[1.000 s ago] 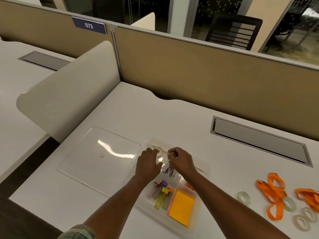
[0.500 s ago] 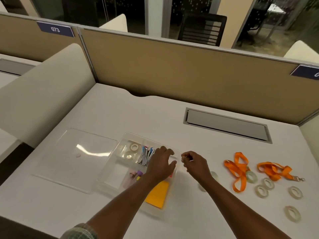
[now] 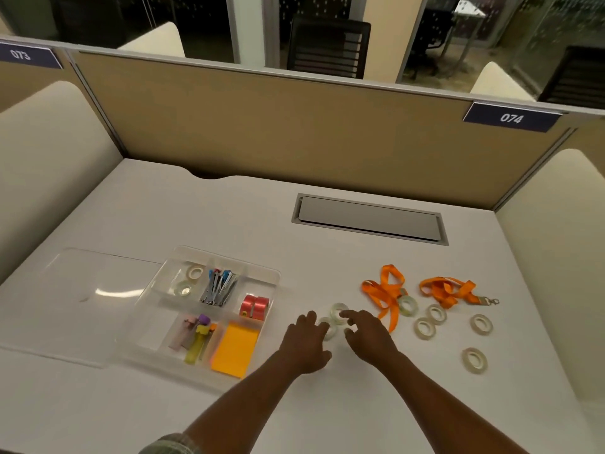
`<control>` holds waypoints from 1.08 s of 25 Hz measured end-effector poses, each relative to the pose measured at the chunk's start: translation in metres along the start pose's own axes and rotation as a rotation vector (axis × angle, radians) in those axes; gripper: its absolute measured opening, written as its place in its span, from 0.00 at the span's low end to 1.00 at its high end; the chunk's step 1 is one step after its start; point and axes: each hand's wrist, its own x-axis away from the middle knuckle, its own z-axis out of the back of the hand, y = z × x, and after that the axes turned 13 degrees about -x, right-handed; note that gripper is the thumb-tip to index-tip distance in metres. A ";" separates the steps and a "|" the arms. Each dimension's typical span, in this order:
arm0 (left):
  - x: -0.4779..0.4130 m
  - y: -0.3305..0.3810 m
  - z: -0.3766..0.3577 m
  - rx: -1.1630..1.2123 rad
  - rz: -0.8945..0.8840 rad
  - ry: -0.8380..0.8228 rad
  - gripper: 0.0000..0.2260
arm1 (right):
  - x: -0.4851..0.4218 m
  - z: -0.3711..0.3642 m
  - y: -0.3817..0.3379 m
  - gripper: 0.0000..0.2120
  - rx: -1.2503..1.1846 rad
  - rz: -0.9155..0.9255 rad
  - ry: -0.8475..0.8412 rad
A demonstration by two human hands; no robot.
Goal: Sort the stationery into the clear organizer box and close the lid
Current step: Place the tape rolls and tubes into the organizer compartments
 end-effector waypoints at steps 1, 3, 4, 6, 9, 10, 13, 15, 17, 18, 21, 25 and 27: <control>0.000 0.006 -0.005 -0.034 0.010 -0.033 0.28 | 0.002 0.000 0.004 0.23 0.037 0.008 -0.030; 0.003 0.012 -0.013 -0.079 0.032 -0.079 0.30 | 0.004 -0.001 0.009 0.26 0.104 0.019 -0.086; 0.005 0.015 -0.017 -0.090 0.045 -0.085 0.31 | 0.004 -0.002 0.012 0.28 0.134 0.027 -0.101; 0.009 0.019 -0.023 -0.089 0.079 -0.059 0.29 | 0.002 -0.003 0.016 0.29 0.196 0.038 -0.115; 0.013 0.023 -0.031 -0.070 0.125 -0.035 0.23 | -0.004 -0.006 0.020 0.31 0.245 0.037 -0.134; 0.015 0.024 -0.034 -0.069 0.136 -0.035 0.22 | -0.005 -0.007 0.021 0.31 0.258 0.037 -0.135; 0.018 0.025 -0.039 -0.058 0.174 -0.020 0.21 | -0.008 -0.009 0.022 0.29 0.305 0.051 -0.130; 0.019 0.023 -0.042 -0.059 0.190 -0.002 0.21 | -0.006 -0.012 0.022 0.26 0.328 0.064 -0.114; 0.019 0.021 -0.044 -0.060 0.199 0.016 0.20 | -0.005 -0.014 0.019 0.22 0.332 0.076 -0.085; 0.019 0.020 -0.045 -0.063 0.199 0.025 0.20 | -0.004 -0.015 0.018 0.20 0.338 0.082 -0.075; 0.017 0.016 -0.048 -0.078 0.187 0.063 0.16 | -0.003 -0.020 0.018 0.17 0.342 0.074 -0.078; 0.015 0.007 -0.045 0.002 0.184 0.091 0.12 | -0.001 -0.029 0.020 0.15 0.361 0.104 -0.075; 0.014 0.000 -0.037 0.152 0.205 0.092 0.13 | -0.005 -0.029 0.014 0.14 0.241 0.065 -0.033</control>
